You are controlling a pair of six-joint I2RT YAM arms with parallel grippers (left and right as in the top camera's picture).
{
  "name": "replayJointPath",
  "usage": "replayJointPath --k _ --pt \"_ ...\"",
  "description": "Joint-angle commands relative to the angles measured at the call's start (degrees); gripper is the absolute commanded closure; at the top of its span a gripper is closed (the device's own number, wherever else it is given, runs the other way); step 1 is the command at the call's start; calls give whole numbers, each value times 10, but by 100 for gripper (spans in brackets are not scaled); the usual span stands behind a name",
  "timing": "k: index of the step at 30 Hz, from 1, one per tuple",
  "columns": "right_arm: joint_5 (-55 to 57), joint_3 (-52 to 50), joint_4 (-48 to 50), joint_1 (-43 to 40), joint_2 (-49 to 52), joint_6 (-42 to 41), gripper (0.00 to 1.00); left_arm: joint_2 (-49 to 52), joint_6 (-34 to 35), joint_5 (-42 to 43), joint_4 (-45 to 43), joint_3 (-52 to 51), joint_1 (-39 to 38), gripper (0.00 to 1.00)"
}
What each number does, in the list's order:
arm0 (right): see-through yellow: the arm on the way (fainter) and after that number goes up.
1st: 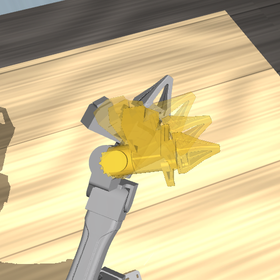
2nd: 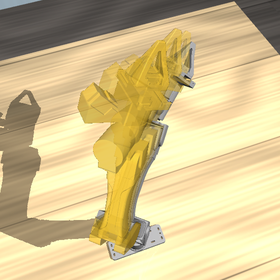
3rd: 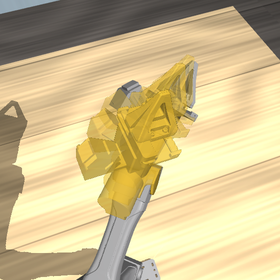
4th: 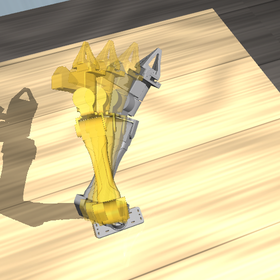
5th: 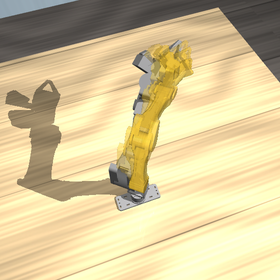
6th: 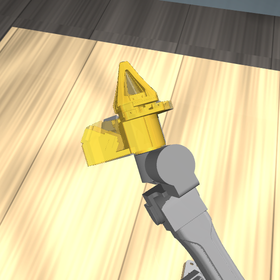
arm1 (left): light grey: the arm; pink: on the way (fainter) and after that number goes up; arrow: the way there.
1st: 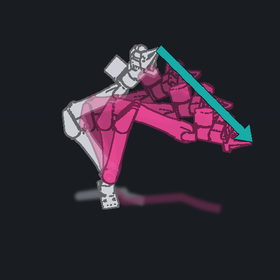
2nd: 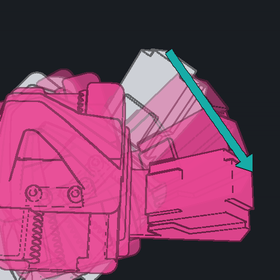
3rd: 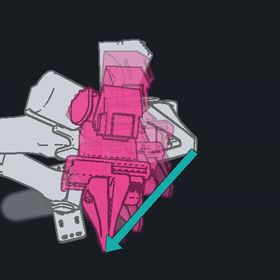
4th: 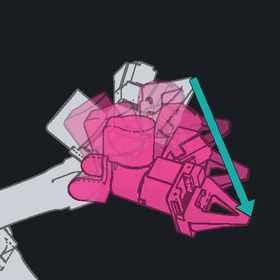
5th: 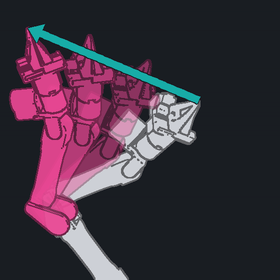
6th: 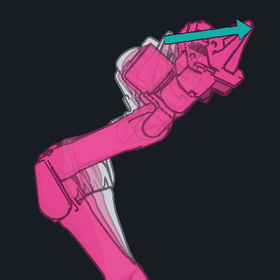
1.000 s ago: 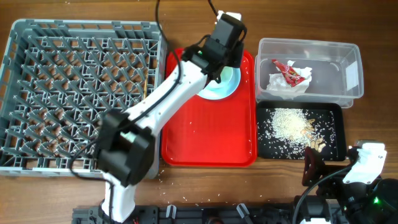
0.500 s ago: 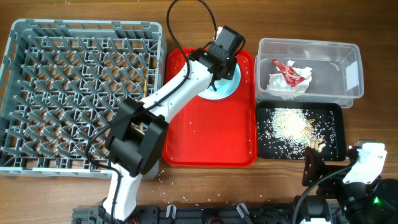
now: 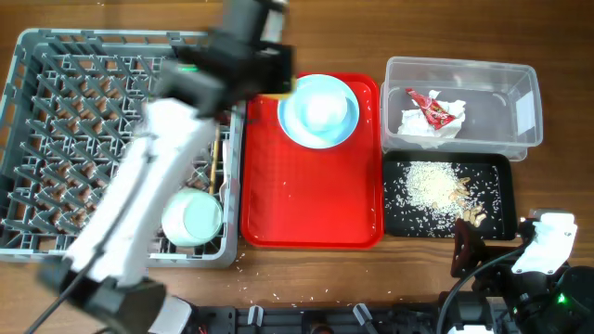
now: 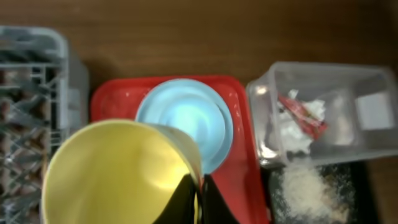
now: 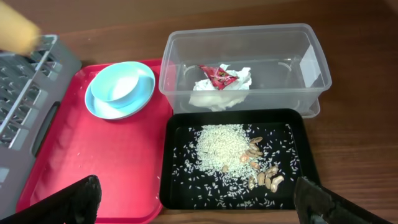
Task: Sort waste into correct bins and load items into the dishwasher rack
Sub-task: 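Carry the yellow cup left and set it in the rack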
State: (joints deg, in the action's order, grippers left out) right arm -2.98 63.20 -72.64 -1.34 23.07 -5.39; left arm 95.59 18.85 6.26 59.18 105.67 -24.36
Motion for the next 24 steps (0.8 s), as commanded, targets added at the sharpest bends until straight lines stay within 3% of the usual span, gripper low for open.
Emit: replayJointPath --k 1,3,4,6,10,24 --pt "-5 1 2 -2 -4 -8 0 4 -47 330 50 1 160 96" --pt "-5 1 2 -2 -4 -8 0 38 -130 519 112 0 260 96" --pt "-5 1 2 -2 -4 -8 0 54 -164 560 144 0 289 96" --pt "-5 1 2 -2 -4 -8 0 86 -251 609 214 0 328 96" --pt "-5 1 2 -2 -4 -8 0 130 -379 612 304 -9 352 96" --pt "-5 1 2 -2 -4 -8 0 137 -379 614 170 -251 378 96"
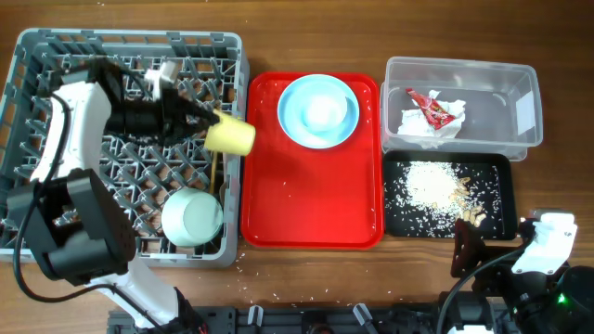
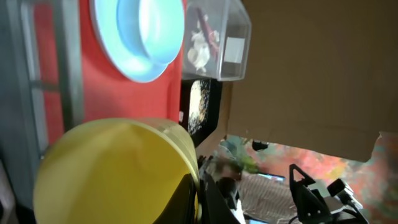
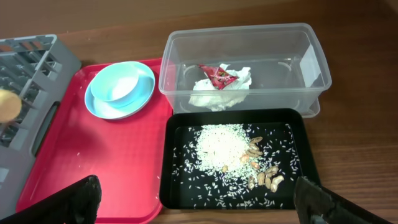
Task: Sort waste into correct bins and load items into the dishwasher rack
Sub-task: 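Carry the yellow cup left and set it in the rack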
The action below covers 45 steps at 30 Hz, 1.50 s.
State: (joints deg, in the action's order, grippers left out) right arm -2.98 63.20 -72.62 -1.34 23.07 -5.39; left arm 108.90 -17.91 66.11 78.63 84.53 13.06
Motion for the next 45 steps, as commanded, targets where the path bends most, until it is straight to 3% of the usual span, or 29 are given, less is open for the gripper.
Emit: replayJointPath --k 1,6,9,17,19,21,23,27,28,29,30,33,36,45 --pt "-5 1 2 -2 -4 -8 0 5 -11 16 -32 -49 3 96" --pt "-5 1 2 -2 -4 -8 0 6 -8 -43 -55 -69 23 96" --pt "-5 1 2 -2 -4 -8 0 6 37 -123 -93 -69 47 96" --pt "-5 1 2 -2 -4 -8 0 6 92 -219 -158 -69 49 96" --pt "-5 1 2 -2 -4 -8 0 6 124 -221 -179 -69 49 90" --pt "-5 1 2 -2 -4 -8 0 6 161 -221 -196 -59 49 74" --pt "-5 1 2 -2 -4 -8 0 4 189 -221 -193 -30 49 41" --pt "-5 1 2 -2 -4 -8 0 -46 233 -221 -193 12 46 29" --pt "-5 1 2 -2 -4 -8 0 -86 223 -228 -165 12 31 38" --pt "-5 1 2 -2 -4 -8 1 -100 216 -253 -149 12 16 64" --pt "-5 1 2 -2 -4 -8 0 -113 220 -301 -129 12 -11 96" --pt "-5 1 2 -2 -4 -8 0 -113 249 -393 -86 0 -106 96" --pt "-5 1 2 -2 -4 -8 0 -113 335 -529 -78 -4 -159 96" --pt "-5 1 2 -2 -4 -8 0 -113 338 -553 -59 -30 -167 92"
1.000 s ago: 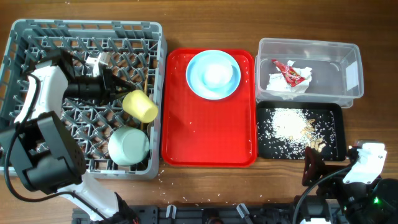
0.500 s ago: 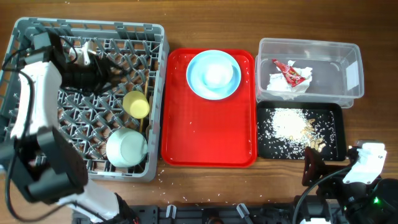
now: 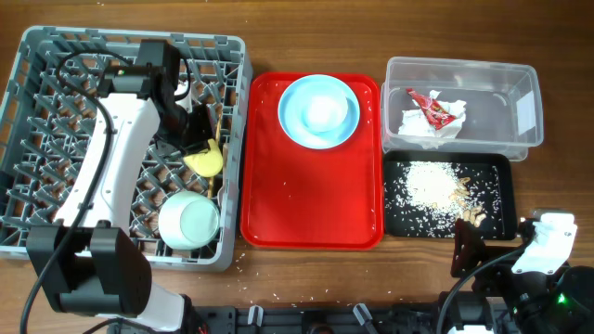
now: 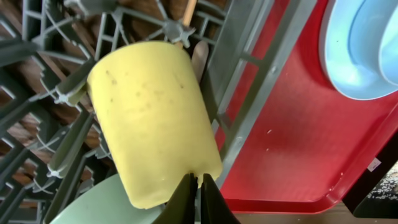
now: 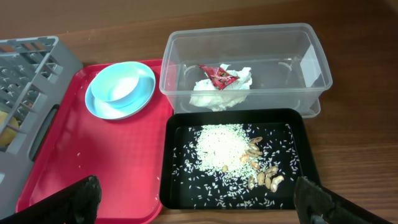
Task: Sort waste into correct bins and load items into the dishwasher rack
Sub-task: 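Carry the yellow cup left and set it in the rack, then move the left gripper to the light-blue bowl on the plate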
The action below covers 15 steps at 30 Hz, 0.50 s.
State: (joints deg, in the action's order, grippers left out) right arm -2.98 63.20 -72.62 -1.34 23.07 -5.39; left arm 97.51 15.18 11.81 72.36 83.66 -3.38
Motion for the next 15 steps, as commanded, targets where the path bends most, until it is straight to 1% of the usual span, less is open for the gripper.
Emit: replayJointPath --k 1,4,6,7,9,10,11,13,15 --pt "-5 1 2 -2 -4 -8 0 1 7 -13 1 -26 -2 90" --pt "-5 1 2 -2 -4 -8 0 1 7 -46 -31 -30 -2 88" --pt "-5 1 2 -2 -4 -8 0 1 7 -69 -71 -30 -1 86" --pt "-5 1 2 -2 -4 -8 0 0 7 -70 -88 -28 4 84" --pt "-5 1 2 -2 -4 -8 0 -2 7 -69 -92 -2 14 82" --pt "-5 1 2 -2 -4 -8 0 -4 7 -67 -87 11 17 82" --pt "-5 1 2 -2 -4 -8 0 -15 7 -41 -75 32 17 84" --pt "-5 1 2 -2 -4 -8 0 -42 3 3 -31 39 14 96" --pt "-5 1 2 -2 -4 -8 0 -47 2 4 51 34 1 96"
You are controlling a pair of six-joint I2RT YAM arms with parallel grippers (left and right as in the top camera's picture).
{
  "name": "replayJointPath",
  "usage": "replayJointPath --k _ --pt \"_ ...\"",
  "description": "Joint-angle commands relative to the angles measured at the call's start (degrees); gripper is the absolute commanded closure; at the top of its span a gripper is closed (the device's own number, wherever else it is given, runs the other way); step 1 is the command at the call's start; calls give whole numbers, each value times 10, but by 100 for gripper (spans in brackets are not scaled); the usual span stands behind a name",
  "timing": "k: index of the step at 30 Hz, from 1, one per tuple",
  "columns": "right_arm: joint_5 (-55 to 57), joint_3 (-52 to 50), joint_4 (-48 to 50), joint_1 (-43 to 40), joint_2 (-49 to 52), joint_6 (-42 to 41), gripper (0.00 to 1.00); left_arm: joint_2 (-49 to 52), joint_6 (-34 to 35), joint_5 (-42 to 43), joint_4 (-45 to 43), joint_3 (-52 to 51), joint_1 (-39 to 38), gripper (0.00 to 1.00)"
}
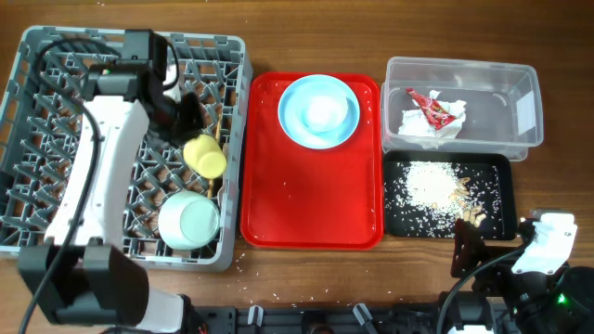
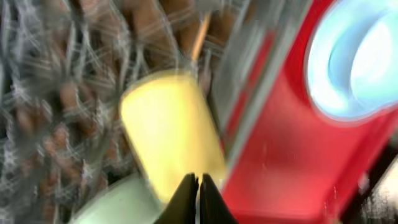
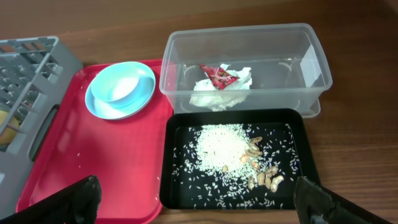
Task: Sort waste into correct bins and load items into the dishwasher rack
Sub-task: 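Move the left gripper to the light-blue bowl on the plate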
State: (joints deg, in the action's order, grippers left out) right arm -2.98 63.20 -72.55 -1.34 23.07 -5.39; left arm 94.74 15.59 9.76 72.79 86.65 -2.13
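Observation:
A yellow cup [image 1: 206, 156] lies tilted among the pegs at the right side of the grey dishwasher rack [image 1: 56, 56]. My left gripper [image 1: 190, 121] hangs just up and left of it. The left wrist view is blurred: the fingertips [image 2: 191, 186] stand close together over the near rim of the cup [image 2: 168, 130], which they do not seem to hold. A pale blue plate with a bowl [image 1: 318, 109] sits on the red tray [image 1: 311, 199]. My right gripper [image 3: 199, 208] is wide open near the table's front edge, holding nothing.
A pale green bowl [image 1: 190, 218] rests upside down in the rack's front right corner. A clear bin [image 1: 506, 88] holds a red wrapper and tissue. In front of it a black tray [image 1: 447, 190] carries rice and nuts. Rice grains dot the red tray.
My left gripper has drawn back up and left from the yellow cup, which stays lying in the rack and looks smaller in the wrist view. The right arm has not moved.
My left gripper first held the yellow cup by its rim above the red tray's back edge. Then it carried the cup over the rack's right edge. Later the cup lay among the rack pegs with the fingers at its rim, and now the gripper is backed off.

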Motion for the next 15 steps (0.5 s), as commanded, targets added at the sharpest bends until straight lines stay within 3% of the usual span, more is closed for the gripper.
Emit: replayJointPath --k 1,7,13,15 --pt "-5 1 1 -2 -4 -8 0 -19 -2 24 61 -18 -20 96" --pt "-5 1 1 -2 -4 -8 0 -18 -1 23 -49 -141 -35 96" --pt "-5 1 1 -2 -4 -8 0 -24 12 21 -56 -41 45 96" --pt "-5 1 1 -2 -4 -8 0 -25 12 0 -65 -26 66 92"
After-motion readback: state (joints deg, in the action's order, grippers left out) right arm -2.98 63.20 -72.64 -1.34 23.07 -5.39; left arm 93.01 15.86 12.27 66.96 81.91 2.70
